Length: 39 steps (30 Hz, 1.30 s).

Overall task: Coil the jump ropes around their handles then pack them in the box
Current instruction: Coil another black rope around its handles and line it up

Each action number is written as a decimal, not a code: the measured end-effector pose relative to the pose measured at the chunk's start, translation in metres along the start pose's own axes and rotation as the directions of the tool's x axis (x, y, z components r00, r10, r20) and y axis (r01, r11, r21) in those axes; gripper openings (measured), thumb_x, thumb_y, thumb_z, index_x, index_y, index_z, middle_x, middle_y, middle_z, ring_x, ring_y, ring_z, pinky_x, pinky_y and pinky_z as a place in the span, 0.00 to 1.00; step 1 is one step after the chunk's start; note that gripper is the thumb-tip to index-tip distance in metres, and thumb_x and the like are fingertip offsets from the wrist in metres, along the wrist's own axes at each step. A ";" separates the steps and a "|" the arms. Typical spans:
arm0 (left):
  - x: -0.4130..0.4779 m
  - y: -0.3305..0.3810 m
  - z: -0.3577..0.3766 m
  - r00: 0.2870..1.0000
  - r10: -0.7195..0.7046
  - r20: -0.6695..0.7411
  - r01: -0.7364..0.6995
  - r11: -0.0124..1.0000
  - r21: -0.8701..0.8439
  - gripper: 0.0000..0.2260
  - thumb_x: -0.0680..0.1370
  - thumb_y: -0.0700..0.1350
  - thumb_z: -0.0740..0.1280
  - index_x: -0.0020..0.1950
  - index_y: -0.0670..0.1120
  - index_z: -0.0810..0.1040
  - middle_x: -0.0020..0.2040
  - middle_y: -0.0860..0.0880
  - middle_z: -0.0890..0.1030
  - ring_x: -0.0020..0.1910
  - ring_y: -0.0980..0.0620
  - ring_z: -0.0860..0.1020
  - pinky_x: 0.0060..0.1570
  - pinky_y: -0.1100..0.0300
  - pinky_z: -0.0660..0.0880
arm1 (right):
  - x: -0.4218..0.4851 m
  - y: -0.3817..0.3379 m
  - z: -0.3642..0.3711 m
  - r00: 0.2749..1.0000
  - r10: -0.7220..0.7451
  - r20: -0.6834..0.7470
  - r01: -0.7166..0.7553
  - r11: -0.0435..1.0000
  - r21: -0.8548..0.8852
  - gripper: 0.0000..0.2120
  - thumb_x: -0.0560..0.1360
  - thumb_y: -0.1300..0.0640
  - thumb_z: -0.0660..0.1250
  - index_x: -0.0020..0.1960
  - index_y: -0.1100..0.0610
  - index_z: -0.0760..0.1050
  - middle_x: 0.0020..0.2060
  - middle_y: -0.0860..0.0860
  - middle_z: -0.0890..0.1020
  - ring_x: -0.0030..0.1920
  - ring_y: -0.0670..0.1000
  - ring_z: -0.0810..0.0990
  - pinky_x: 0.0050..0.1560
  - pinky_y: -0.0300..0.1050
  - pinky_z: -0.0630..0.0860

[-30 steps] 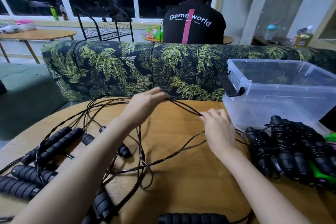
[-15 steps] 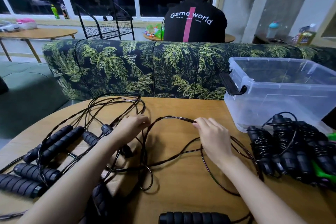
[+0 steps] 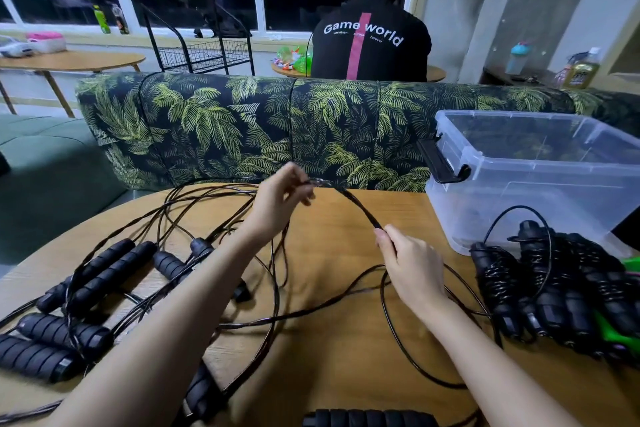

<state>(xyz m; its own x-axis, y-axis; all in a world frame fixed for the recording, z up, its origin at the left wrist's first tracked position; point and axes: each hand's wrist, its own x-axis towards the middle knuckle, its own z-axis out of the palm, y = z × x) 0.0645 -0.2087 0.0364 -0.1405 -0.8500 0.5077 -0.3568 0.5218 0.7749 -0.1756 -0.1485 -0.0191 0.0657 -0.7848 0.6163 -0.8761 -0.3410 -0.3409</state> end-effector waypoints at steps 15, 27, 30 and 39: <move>-0.022 -0.028 -0.046 0.987 -0.108 0.117 -0.059 0.434 0.899 0.32 0.79 0.45 0.66 0.80 0.55 0.56 0.78 0.52 0.64 0.77 0.51 0.60 0.74 0.35 0.38 | 0.022 -0.027 0.007 0.843 0.013 0.537 0.096 0.980 -0.173 0.30 0.83 0.41 0.51 0.80 0.48 0.47 0.74 0.46 0.66 0.75 0.50 0.60 0.77 0.57 0.51; -0.125 0.050 0.010 0.942 -0.161 0.294 -0.173 0.515 0.839 0.29 0.81 0.50 0.64 0.79 0.55 0.57 0.73 0.53 0.70 0.74 0.52 0.64 0.74 0.36 0.39 | -0.070 -0.044 -0.068 0.886 -0.046 0.461 0.101 0.990 -0.094 0.23 0.83 0.44 0.54 0.77 0.45 0.61 0.69 0.45 0.74 0.70 0.49 0.68 0.73 0.47 0.60; -0.162 0.061 0.024 0.931 -0.156 0.331 -0.194 0.556 0.808 0.26 0.81 0.55 0.61 0.79 0.56 0.59 0.71 0.53 0.72 0.73 0.52 0.65 0.75 0.36 0.41 | -0.108 -0.042 -0.086 0.897 -0.038 0.441 0.062 0.997 -0.040 0.22 0.83 0.45 0.55 0.76 0.46 0.64 0.66 0.45 0.76 0.68 0.49 0.70 0.70 0.47 0.63; -0.248 0.090 0.035 0.886 -0.108 0.450 -0.125 0.880 0.457 0.27 0.75 0.72 0.54 0.64 0.56 0.74 0.70 0.56 0.73 0.71 0.55 0.67 0.72 0.45 0.59 | -0.202 -0.016 -0.120 0.875 -0.083 0.478 0.046 0.995 0.089 0.18 0.76 0.38 0.62 0.60 0.46 0.70 0.67 0.40 0.70 0.68 0.43 0.64 0.66 0.43 0.63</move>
<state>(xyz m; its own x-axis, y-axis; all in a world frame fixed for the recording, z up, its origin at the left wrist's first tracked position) 0.0347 0.0467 -0.0335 -0.5020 -0.8422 0.1968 -0.7189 0.5329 0.4463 -0.2320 0.0778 -0.0524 0.3583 -0.9054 0.2279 -0.8263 -0.4212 -0.3740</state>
